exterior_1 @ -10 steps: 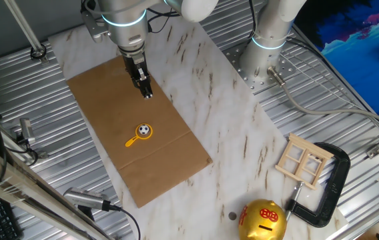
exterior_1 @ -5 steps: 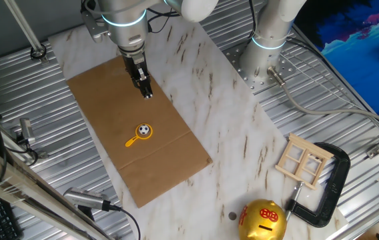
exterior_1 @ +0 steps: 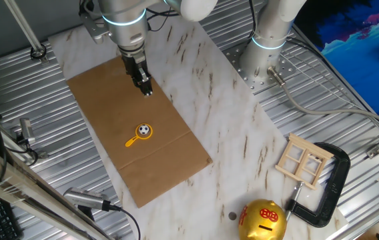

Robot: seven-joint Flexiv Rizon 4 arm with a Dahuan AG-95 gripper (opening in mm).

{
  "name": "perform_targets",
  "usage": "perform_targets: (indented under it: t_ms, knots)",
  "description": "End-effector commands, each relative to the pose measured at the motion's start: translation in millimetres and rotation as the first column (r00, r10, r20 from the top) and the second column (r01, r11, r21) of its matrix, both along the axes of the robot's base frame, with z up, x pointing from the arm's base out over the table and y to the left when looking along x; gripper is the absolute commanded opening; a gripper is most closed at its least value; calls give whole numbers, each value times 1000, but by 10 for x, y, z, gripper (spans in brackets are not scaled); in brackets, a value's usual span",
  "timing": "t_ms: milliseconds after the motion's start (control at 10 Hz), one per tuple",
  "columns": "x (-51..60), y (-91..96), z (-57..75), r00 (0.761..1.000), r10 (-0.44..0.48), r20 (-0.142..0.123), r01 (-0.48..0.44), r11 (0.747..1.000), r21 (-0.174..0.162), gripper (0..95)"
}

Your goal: Remove the bubble ring from the ball

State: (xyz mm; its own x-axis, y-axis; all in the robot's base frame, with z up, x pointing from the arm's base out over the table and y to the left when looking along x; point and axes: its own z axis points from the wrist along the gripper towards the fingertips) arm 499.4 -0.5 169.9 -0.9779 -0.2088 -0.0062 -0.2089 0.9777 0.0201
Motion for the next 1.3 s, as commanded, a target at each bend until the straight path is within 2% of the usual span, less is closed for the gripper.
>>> perform_targets:
  t_ms: [100,700,1000,1300]
  knots:
    - [6,5,1,980,197,-13,-196,980,27,0]
    - [5,6,3,988,152,-10,-152,987,45,0]
    - [14,13,3,996,83,-11,-82,995,58,0]
    - [181,105,12,999,51,-20,-49,997,56,0]
